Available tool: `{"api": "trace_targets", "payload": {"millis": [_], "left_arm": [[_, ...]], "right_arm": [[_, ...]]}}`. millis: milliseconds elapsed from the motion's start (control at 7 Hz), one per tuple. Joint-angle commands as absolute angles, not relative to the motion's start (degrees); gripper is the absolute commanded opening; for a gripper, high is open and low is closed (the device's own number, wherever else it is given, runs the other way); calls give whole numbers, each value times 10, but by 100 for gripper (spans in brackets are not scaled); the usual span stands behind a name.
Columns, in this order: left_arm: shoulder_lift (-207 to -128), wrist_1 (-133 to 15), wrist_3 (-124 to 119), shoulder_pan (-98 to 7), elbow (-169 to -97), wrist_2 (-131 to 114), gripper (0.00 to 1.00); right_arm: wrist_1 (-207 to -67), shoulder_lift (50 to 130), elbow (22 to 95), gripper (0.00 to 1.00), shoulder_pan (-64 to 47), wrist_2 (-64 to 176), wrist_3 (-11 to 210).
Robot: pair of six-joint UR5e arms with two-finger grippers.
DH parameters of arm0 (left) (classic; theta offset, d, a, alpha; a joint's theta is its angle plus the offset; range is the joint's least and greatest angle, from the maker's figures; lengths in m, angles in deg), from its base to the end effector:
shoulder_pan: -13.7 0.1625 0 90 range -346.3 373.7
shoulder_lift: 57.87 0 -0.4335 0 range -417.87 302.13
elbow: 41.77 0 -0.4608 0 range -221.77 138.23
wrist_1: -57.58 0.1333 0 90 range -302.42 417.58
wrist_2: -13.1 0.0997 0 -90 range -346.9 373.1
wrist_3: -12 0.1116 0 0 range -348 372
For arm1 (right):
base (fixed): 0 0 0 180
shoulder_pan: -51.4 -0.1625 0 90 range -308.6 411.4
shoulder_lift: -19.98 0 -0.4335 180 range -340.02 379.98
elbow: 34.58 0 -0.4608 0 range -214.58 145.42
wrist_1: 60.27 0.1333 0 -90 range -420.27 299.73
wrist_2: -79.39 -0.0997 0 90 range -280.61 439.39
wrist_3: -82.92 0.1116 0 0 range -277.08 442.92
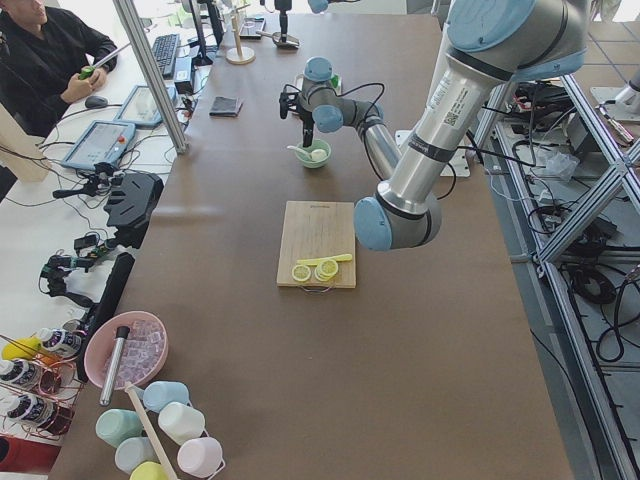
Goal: Put spoon and bun in bowl
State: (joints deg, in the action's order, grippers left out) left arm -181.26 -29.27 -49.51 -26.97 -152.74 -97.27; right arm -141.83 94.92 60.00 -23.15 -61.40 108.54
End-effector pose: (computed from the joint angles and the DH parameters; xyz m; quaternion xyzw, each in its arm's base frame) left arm 0.4323 -0.4960 0.1378 0.1101 0.4407 -0.0182 0.8907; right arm -0.1328 -0.6561 0.4415 0.0593 -0.4665 -0.0260 0.8822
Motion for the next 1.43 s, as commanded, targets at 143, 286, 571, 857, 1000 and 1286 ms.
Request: {"api": "trace_targets", "payload": {"millis": [143,286,571,857,1000,1286], "left_arm": [[-1723,-188,-351,-421,-1603,-976,98],[-1687,-226,-351,-496,-1582,-983,98],[-1607,-310,-321,-592,-1520,-1040,98],[-1553,-317,-292,-643,-1501,-1076,98],[-1541,-309,-199,-674,-1487,-1097,98],[-1455,-318,-19,-724,-1480,-1136,98]], "right_arm": [[-1423,1003,591,100,-296,-629,981],[-1423,1017,593,100,-306,-626,973],[-1431,1057,594,100,-301,-496,942],[-1495,1051,604,100,-306,-479,912],[-1524,1052,618,100,-306,-479,912],[-1563,1072,655,100,-307,-499,914]]}}
